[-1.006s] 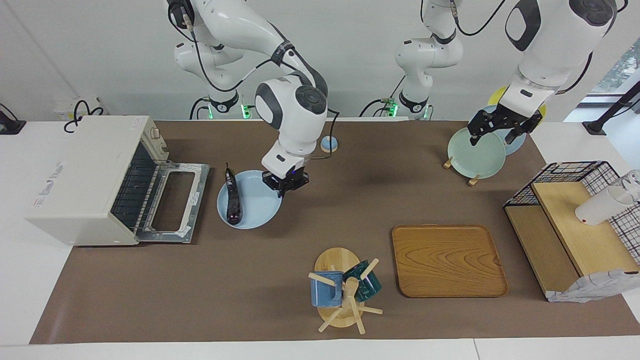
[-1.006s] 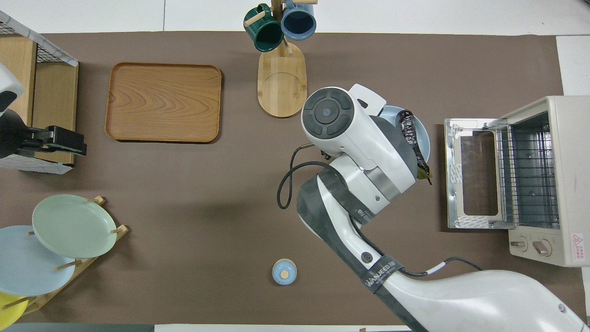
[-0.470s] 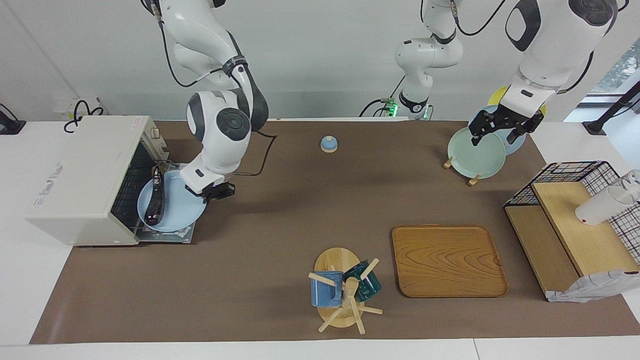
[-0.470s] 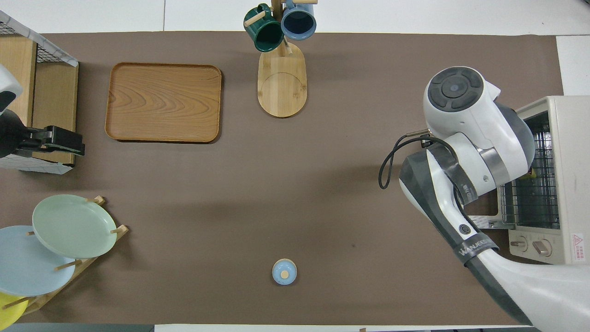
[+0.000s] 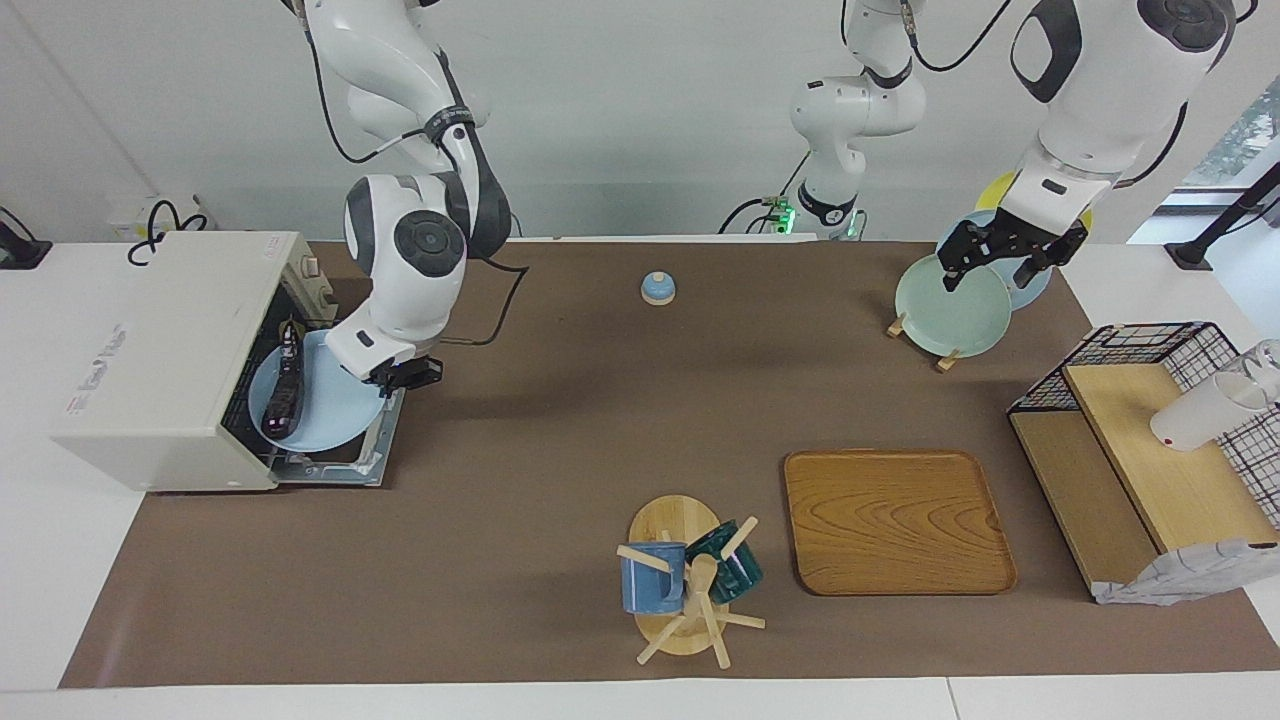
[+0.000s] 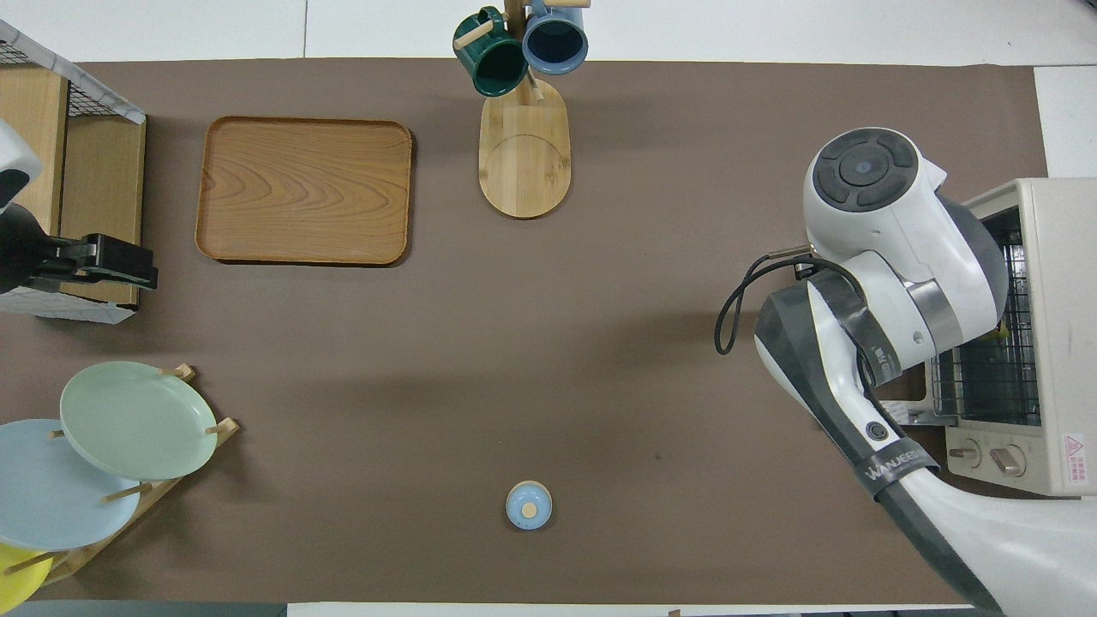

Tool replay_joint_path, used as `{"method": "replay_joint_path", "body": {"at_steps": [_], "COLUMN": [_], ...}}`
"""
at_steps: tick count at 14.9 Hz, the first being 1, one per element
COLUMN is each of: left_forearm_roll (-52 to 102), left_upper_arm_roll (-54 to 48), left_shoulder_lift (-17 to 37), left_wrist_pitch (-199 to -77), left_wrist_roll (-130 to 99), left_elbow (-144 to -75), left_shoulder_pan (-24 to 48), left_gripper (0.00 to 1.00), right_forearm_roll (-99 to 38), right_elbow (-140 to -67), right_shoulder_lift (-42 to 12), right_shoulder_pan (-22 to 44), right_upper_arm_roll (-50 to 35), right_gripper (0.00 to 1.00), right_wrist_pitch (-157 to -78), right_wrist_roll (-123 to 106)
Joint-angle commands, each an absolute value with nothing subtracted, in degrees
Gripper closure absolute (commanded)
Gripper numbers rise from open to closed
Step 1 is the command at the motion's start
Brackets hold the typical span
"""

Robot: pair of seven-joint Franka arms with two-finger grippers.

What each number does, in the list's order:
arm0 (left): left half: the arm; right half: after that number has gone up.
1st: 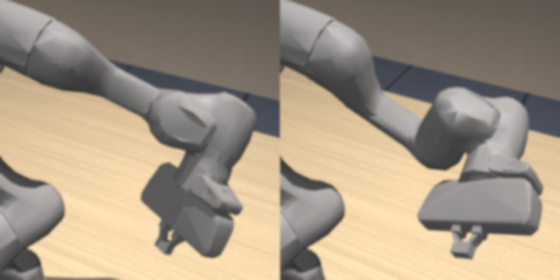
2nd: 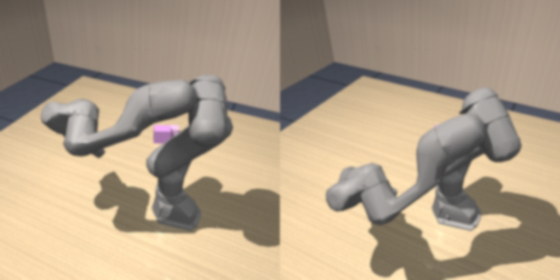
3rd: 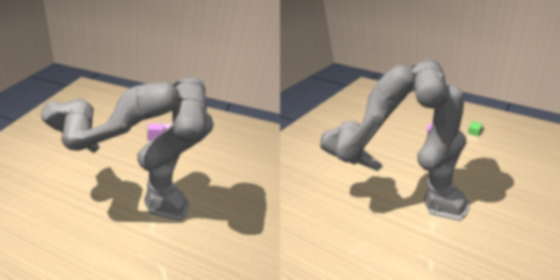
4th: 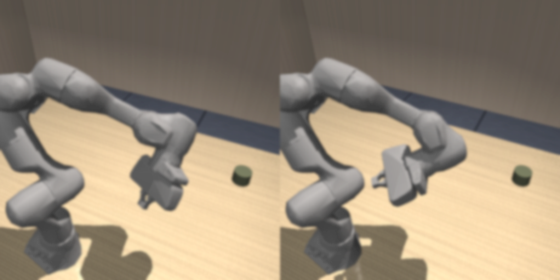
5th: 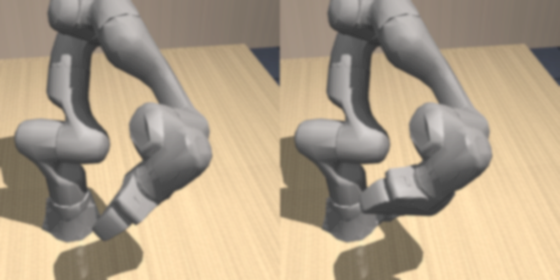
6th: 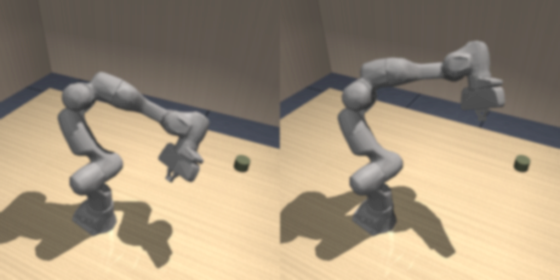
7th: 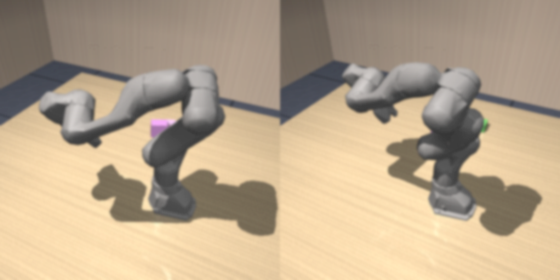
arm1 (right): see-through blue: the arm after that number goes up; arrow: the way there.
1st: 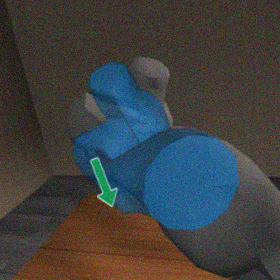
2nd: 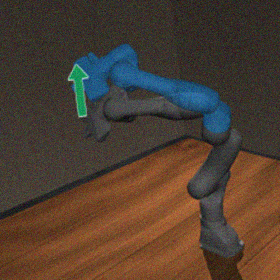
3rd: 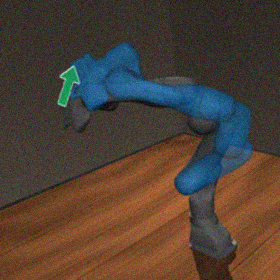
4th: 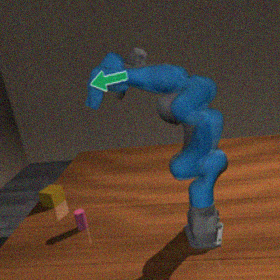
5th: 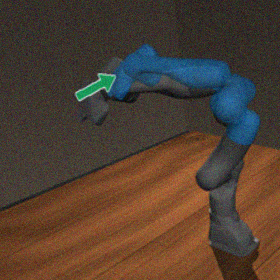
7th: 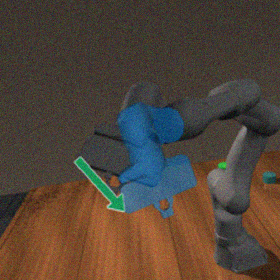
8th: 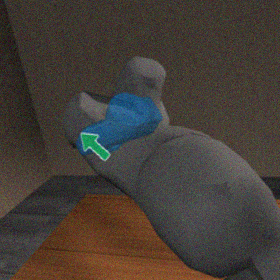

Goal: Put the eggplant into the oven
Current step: 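Carry the eggplant into the open oven with the right gripper and release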

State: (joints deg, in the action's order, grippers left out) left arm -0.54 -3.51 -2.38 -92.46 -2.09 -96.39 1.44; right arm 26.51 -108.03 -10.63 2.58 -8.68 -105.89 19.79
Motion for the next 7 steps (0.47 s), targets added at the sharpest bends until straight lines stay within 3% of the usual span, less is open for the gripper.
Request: {"method": "replay_joint_path", "body": {"at_steps": [1, 7], "left_forearm_roll": [-1.76, -1.76], "left_upper_arm_roll": [-2.99, -3.08], "left_shoulder_lift": [-2.20, -2.20], "left_wrist_pitch": [-91.67, -91.58], "left_wrist_roll": [-2.29, -2.29], "left_elbow": [-95.80, -95.80], "left_shoulder_pan": [2.02, 2.02], "left_gripper": [0.00, 0.00], "right_forearm_roll": [26.72, 25.41], "right_elbow": [-112.49, -115.13], "right_shoulder_lift": [-7.65, -6.77], "right_shoulder_pan": [-0.35, -2.72], "right_upper_arm_roll": [-9.58, -9.58], "right_gripper": [1.00, 1.00], "right_wrist_pitch": [-108.19, -109.78], "right_wrist_roll": [18.28, 16.62]}}
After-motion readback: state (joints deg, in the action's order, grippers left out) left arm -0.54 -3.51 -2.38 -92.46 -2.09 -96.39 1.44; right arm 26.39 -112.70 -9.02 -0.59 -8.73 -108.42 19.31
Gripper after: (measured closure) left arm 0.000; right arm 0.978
